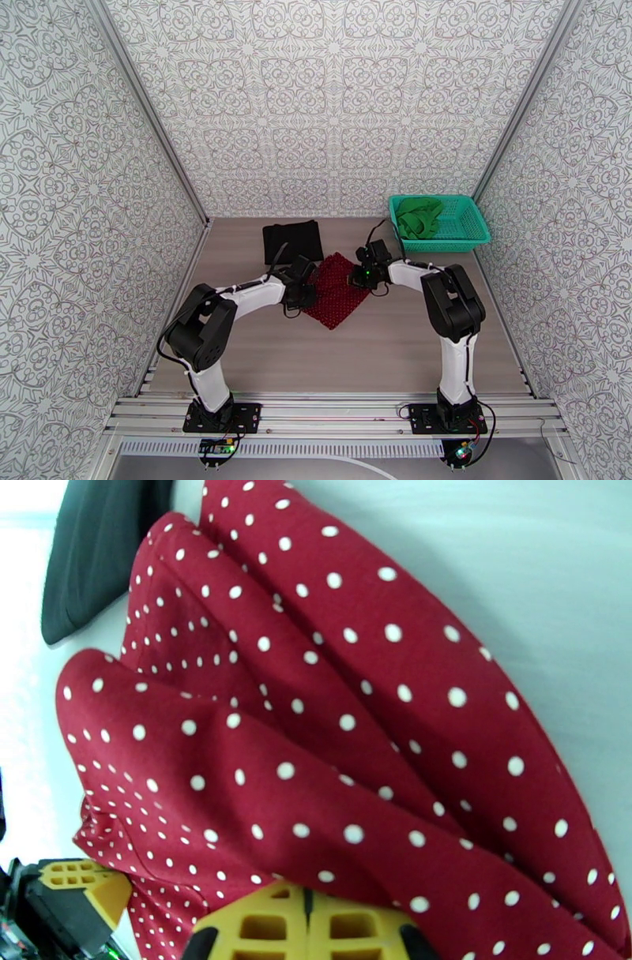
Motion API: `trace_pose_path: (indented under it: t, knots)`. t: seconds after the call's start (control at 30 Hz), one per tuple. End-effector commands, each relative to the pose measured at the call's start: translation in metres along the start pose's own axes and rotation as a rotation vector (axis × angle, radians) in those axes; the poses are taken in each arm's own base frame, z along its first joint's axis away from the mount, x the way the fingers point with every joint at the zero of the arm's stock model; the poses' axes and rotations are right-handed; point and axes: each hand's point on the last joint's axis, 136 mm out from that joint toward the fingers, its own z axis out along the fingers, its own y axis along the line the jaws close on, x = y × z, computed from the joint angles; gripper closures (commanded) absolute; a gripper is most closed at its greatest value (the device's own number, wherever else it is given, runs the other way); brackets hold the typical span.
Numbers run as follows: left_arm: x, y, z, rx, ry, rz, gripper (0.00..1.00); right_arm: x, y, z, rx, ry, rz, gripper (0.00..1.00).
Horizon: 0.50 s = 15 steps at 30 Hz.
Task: Fold and stack the mixed laundry pile
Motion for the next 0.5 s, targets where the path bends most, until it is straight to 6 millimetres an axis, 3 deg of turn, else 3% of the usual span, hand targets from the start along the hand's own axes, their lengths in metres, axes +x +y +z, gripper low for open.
trace_pose_path:
  t: [0.0, 0.13, 0.27, 0.3, 0.47]
  knots:
    - [-0.011, 0.036, 0.000, -0.124, 0.005, 0.060, 1.00, 0.014, -0.049, -0.008, 0.140, -0.059, 0.197, 1.00]
    - [-0.041, 0.033, -0.021, -0.112, -0.071, 0.100, 1.00, 0.023, -0.043, -0.024, 0.146, -0.133, 0.250, 1.00]
    - [-0.067, 0.016, -0.042, -0.084, -0.147, 0.132, 1.00, 0.018, -0.015, -0.037, 0.101, -0.180, 0.228, 1.00]
    - [-0.070, 0.011, -0.047, -0.072, -0.159, 0.136, 1.00, 0.013, -0.006, -0.042, 0.084, -0.189, 0.204, 0.96]
    - [-0.056, -0.020, -0.069, -0.050, -0.175, 0.186, 0.71, -0.019, 0.037, -0.075, 0.058, -0.226, 0.017, 0.73]
